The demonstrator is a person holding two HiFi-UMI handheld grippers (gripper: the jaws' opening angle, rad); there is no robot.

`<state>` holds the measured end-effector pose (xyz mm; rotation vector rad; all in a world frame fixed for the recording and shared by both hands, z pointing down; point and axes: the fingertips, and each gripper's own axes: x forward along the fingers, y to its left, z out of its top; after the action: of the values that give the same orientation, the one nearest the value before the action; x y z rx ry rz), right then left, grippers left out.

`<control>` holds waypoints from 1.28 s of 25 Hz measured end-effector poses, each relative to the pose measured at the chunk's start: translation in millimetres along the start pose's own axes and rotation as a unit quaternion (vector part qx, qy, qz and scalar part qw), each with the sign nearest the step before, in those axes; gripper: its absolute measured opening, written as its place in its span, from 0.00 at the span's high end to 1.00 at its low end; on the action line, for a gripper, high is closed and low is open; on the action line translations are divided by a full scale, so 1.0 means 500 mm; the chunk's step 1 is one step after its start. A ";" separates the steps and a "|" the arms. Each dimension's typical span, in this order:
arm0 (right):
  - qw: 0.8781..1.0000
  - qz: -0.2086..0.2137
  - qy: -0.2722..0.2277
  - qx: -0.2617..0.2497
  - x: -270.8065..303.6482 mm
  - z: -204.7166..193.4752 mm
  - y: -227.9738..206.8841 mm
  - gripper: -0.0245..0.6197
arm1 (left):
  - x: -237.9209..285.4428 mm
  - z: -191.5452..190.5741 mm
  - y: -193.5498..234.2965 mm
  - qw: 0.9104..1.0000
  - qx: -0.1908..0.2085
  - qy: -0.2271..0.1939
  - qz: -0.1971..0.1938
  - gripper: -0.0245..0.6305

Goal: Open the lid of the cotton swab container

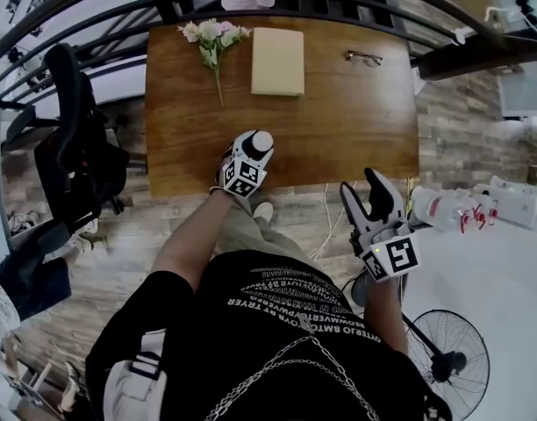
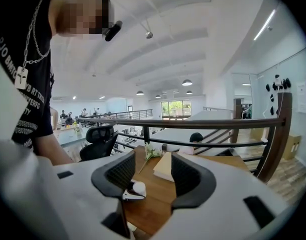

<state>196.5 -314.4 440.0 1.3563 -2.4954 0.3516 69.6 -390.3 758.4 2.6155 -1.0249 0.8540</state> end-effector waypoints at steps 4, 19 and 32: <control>1.000 0.009 -0.014 -0.005 -0.015 0.014 -0.004 0.64 | -0.030 0.030 -0.005 1.000 -0.011 0.008 -0.003 0.54; 0.995 0.094 -0.034 -0.022 -0.025 0.057 0.053 0.64 | -0.249 0.315 -0.078 0.999 -0.004 -0.030 -0.038 0.54; 0.982 0.178 -0.064 0.002 -0.057 0.150 0.125 0.65 | -0.418 0.486 -0.205 0.994 0.041 -0.033 -0.100 0.54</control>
<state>149.2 -284.8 354.9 0.9546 -2.8467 0.3526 122.6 -291.3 441.4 2.7721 -0.7415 0.7837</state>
